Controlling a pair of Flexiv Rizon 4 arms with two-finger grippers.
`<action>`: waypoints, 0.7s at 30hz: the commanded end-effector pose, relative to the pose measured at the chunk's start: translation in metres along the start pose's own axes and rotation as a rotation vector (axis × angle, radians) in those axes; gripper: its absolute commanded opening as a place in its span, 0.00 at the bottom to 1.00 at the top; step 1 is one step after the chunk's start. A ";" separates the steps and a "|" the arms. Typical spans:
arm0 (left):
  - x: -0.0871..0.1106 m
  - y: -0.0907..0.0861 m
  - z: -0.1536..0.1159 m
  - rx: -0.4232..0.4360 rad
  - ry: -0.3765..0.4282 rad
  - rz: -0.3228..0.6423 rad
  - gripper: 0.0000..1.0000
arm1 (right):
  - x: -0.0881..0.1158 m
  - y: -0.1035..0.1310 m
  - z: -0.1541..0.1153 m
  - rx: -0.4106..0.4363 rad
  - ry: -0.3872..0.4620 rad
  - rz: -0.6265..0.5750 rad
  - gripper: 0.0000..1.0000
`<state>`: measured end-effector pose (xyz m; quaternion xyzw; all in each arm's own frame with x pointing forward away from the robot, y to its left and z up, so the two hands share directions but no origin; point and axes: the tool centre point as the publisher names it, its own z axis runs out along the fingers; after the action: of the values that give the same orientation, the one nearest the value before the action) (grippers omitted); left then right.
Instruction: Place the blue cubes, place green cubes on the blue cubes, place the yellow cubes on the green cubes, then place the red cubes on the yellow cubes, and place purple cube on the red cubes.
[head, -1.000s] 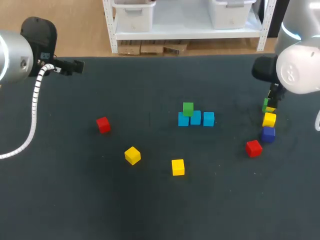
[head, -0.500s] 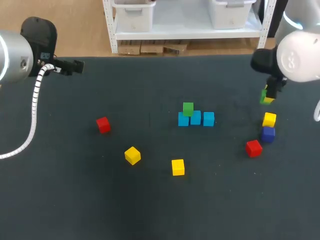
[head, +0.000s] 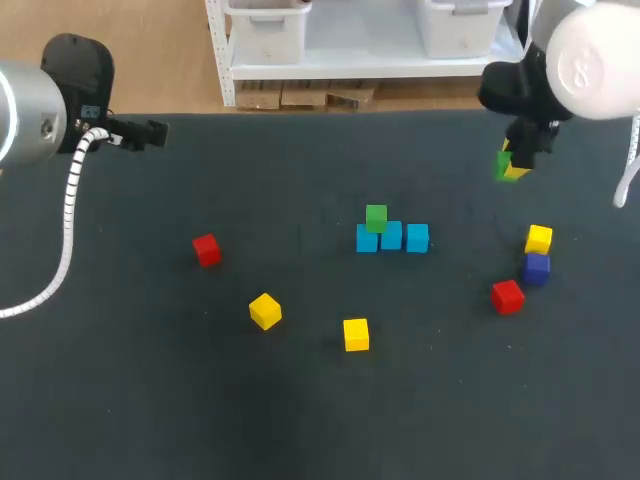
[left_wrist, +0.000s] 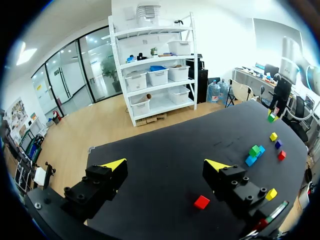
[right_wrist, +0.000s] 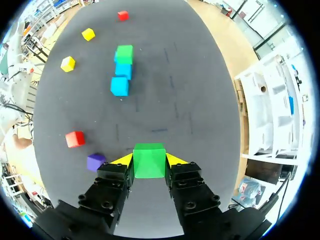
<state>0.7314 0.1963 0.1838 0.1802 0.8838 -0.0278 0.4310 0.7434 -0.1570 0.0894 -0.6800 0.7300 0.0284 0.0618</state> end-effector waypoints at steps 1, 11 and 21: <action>0.000 0.001 0.001 0.007 0.000 0.001 1.00 | -0.018 0.015 -0.013 0.002 0.011 -0.011 0.00; 0.000 0.001 0.001 0.007 0.000 0.001 1.00 | -0.055 0.040 -0.016 -0.020 0.051 0.033 0.00; 0.000 0.001 0.001 0.007 0.000 0.001 1.00 | -0.077 0.054 -0.002 -0.003 0.044 0.043 0.00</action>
<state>0.7314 0.1962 0.1839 0.1802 0.8838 -0.0278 0.4310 0.6982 -0.0811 0.1037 -0.6661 0.7446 0.0200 0.0383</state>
